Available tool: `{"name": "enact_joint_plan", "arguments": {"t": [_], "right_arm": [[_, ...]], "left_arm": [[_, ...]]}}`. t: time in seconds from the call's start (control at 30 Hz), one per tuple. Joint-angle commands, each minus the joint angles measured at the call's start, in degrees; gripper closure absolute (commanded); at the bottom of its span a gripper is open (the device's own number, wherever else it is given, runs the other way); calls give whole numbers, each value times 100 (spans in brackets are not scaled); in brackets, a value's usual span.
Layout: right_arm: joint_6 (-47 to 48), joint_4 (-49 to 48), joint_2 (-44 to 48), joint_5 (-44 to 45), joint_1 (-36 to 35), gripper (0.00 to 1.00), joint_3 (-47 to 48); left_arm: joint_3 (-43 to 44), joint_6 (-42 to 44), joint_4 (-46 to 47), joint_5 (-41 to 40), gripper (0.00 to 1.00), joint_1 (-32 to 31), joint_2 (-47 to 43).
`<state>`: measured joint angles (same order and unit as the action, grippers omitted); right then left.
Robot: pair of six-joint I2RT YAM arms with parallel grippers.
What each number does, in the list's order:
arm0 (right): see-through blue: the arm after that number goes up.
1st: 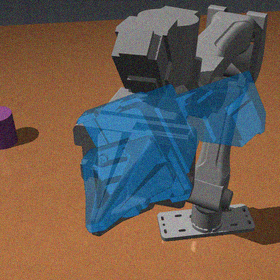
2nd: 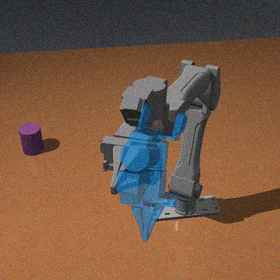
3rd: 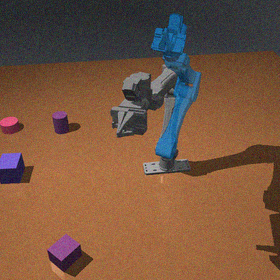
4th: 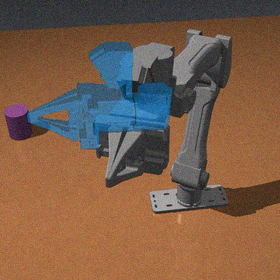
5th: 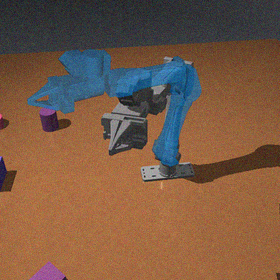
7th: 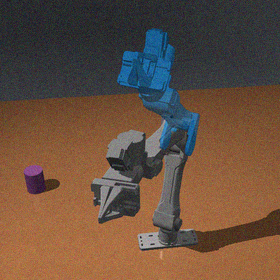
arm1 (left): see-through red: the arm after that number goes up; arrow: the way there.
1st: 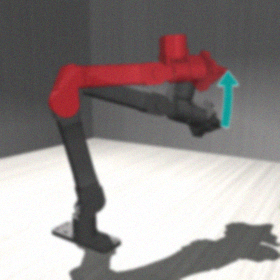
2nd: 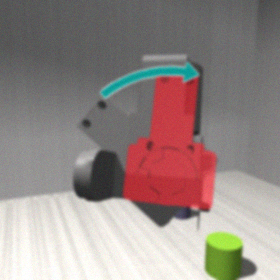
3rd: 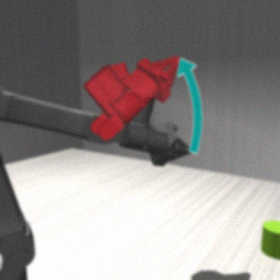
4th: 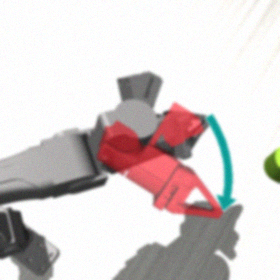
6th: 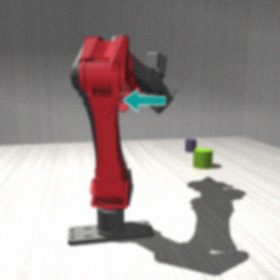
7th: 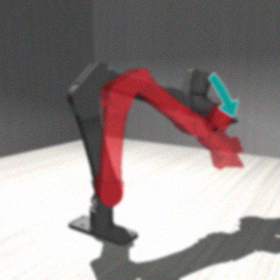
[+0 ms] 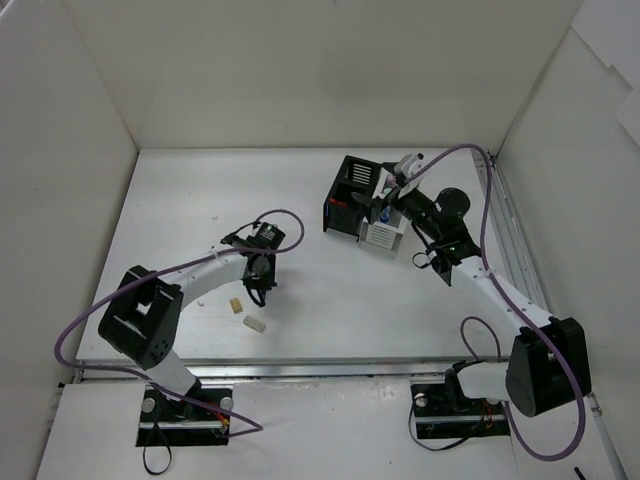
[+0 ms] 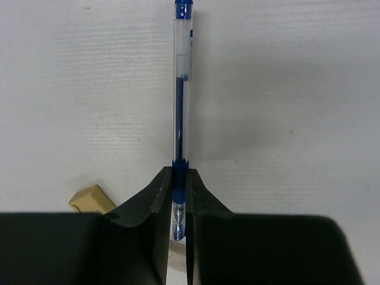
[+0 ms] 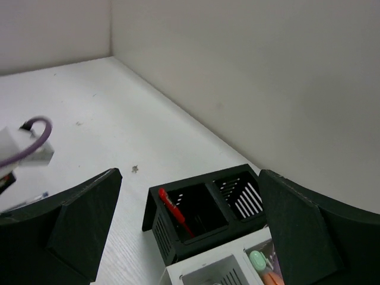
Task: Sort the stationery into containers
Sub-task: Pick up the pen from the center of the board, then place the pen in the storage box.
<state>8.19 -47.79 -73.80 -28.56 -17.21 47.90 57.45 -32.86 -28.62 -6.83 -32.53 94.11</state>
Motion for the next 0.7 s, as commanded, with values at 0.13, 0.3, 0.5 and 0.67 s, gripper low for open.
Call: {"name": "enact_joint_plan", "arguments": {"t": [0.13,0.3,0.5,0.67], "right_arm": [[2867,373,506,-3321,-1,2,-212],[6405,5735,455,-2159,-938,2,1194],[7039,5790,165,-971,-1924,2,1090],[7241,5790,-143,-809,-2391,2,1046]], "left_arm": [[767,465,-363,1735,100,-34,-1122],[803,474,-548,3298,100,204,-1509],[855,439,-706,4127,100,274,-1457],[978,561,-847,4593,100,327,-1325]]}}
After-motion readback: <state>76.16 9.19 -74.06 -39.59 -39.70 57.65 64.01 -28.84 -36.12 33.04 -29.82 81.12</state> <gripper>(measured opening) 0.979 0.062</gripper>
